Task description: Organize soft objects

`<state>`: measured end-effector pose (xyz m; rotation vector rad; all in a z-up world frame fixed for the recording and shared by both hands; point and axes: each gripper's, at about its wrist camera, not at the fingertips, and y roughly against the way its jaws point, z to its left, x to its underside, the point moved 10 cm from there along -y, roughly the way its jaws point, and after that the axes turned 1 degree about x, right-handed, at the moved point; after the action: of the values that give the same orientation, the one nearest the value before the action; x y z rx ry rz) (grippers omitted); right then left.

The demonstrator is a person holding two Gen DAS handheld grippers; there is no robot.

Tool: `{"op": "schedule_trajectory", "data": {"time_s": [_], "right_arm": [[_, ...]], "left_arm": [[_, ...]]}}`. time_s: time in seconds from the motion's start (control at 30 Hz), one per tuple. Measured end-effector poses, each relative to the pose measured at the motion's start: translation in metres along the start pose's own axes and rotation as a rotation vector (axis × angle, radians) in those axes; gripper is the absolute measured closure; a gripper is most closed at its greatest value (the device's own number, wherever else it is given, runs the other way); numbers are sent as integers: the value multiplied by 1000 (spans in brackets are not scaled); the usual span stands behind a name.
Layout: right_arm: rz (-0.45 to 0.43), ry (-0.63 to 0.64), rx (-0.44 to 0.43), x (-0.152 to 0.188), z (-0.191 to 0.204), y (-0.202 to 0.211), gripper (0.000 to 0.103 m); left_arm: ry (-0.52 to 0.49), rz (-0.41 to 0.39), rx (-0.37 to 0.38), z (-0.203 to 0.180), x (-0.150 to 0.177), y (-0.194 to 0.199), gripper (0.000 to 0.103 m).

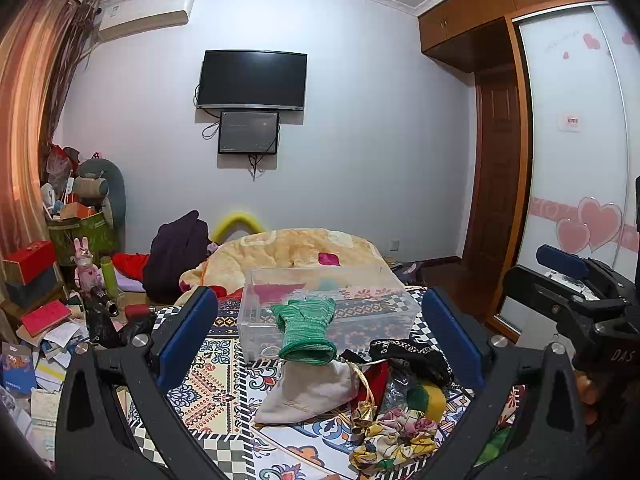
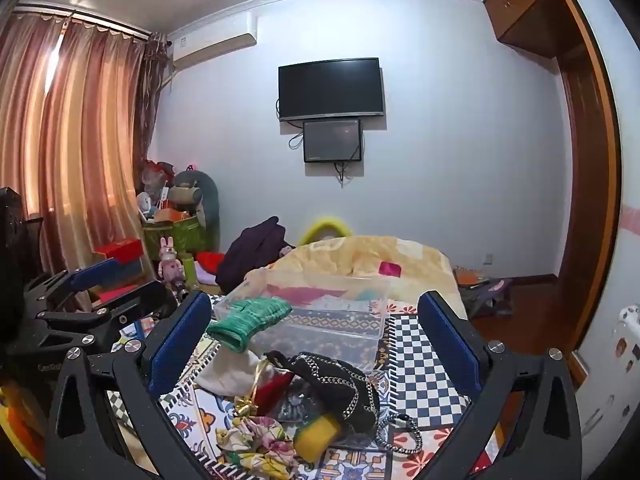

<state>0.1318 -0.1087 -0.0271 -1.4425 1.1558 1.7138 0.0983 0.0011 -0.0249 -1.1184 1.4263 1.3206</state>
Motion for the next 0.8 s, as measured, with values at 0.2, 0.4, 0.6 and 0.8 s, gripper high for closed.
{"op": "schedule_trajectory", "data": {"time_s": [0.2, 0.4, 0.6, 0.8], "right_arm": [[1, -7, 0, 1, 0, 0, 0], [1, -9, -1, 0, 0, 1, 0], [-1, -15, 0, -2, 0, 3, 0], [2, -24, -4, -1, -1, 2, 0]], "left_arm": [[0, 2, 1, 1, 0, -1, 0], [0, 5, 2, -1, 1, -2, 0], [2, 6, 2, -1, 1, -2, 0], [2, 7, 2, -1, 0, -1, 0]]}}
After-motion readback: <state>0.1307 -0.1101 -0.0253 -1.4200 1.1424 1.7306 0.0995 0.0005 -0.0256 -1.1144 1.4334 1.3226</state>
